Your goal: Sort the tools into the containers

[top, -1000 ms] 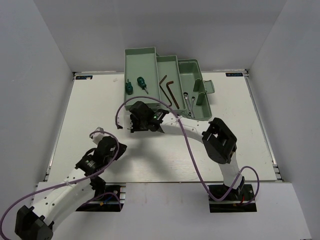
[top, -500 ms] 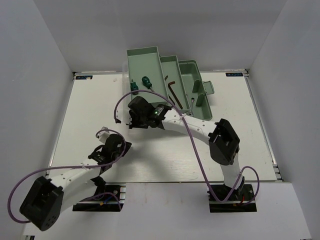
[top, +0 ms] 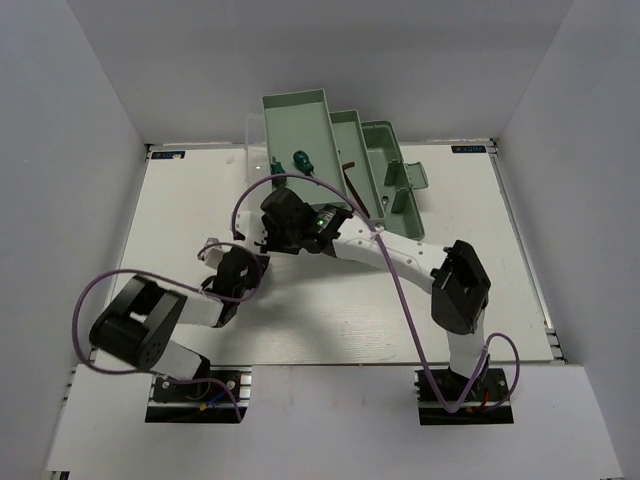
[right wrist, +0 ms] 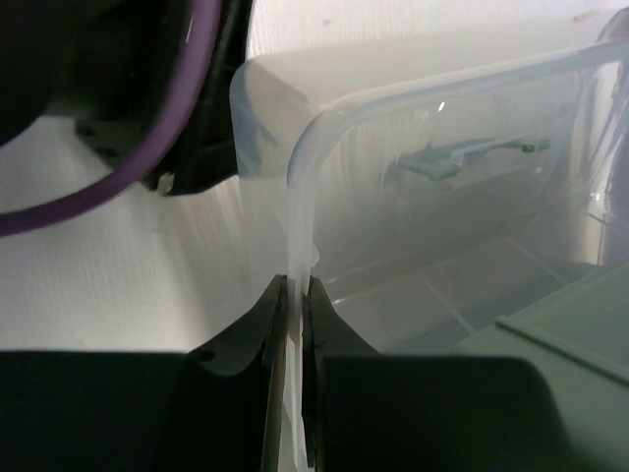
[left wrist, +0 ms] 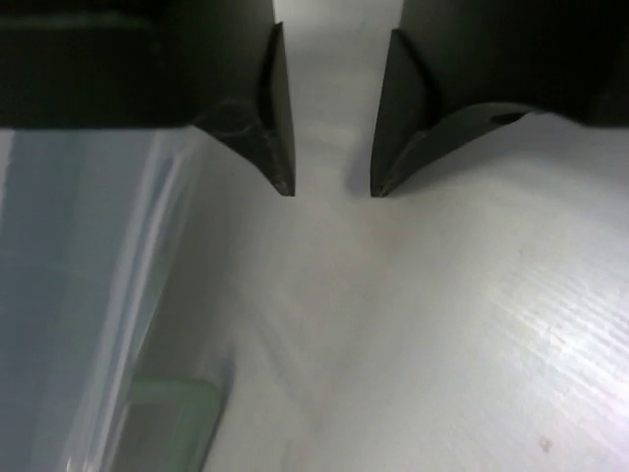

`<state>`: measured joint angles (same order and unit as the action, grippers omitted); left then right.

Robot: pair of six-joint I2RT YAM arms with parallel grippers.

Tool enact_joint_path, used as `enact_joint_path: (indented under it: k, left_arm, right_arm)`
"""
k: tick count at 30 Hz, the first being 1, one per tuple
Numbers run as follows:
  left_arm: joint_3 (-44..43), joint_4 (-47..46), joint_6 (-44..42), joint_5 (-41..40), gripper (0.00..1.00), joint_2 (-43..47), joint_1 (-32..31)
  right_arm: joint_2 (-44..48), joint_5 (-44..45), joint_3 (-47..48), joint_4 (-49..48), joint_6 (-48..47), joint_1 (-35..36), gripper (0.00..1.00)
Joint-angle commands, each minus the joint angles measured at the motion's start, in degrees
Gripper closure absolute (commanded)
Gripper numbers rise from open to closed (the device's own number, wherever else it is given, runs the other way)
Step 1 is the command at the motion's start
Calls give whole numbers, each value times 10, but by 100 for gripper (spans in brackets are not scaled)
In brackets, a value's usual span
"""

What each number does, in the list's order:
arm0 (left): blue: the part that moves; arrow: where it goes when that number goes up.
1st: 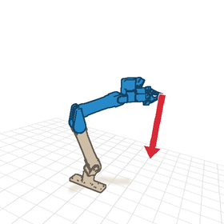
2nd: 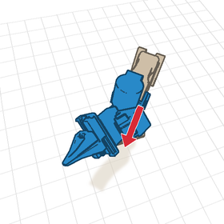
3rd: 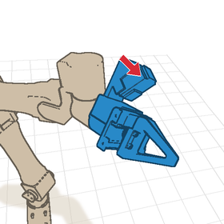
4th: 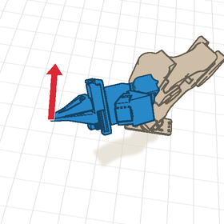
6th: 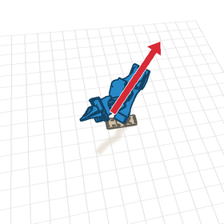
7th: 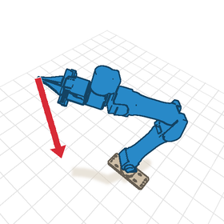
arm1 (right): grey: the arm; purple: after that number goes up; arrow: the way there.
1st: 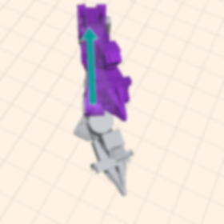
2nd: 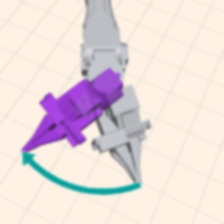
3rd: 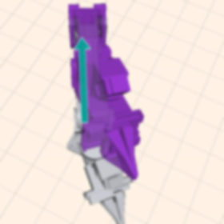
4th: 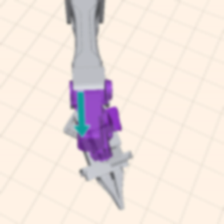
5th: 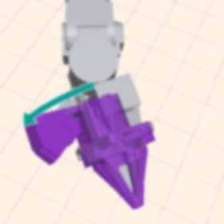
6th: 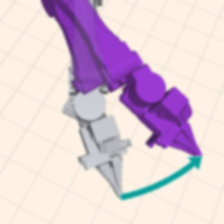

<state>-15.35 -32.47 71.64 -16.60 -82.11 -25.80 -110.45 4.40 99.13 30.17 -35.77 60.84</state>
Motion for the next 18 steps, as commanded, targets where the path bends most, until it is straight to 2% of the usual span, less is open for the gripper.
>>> enact_joint_path:
  k: [1,2,5,6,7,9,10,12,15,17,18]
  left_arm:
    - [-25,-176,-22,69,49,-74,29]
    - [-47,-209,-43,88,47,-90,36]
    - [-89,-195,-55,130,46,-115,48]
    - [-89,-185,-55,130,46,-115,48]
    - [-96,-178,-55,130,46,-115,48]
    - [-96,-178,-55,130,46,-101,48]
    - [-96,-171,-55,130,46,-101,53]
    - [-96,-156,-62,130,46,-94,58]
    - [-102,-151,-62,130,44,-82,64]
    - [-108,-151,-62,136,44,-82,69]
    - [-108,-151,-62,141,44,-82,69]
  right_arm:
    - [74,-20,5,-53,9,10,100]
    - [75,-19,-1,-50,9,12,100]
    - [80,-18,-16,-48,10,11,100]
    - [81,-19,-17,-43,11,12,86]
    - [81,-16,-16,-34,10,13,58]
    - [88,-24,-14,0,2,14,42]
    - [93,-26,1,54,0,16,39]
    - [97,-38,24,91,3,21,38]
    - [141,-90,17,147,-25,22,44]
    - [162,-93,29,190,-37,22,44]
    - [183,-78,30,206,-44,22,47]
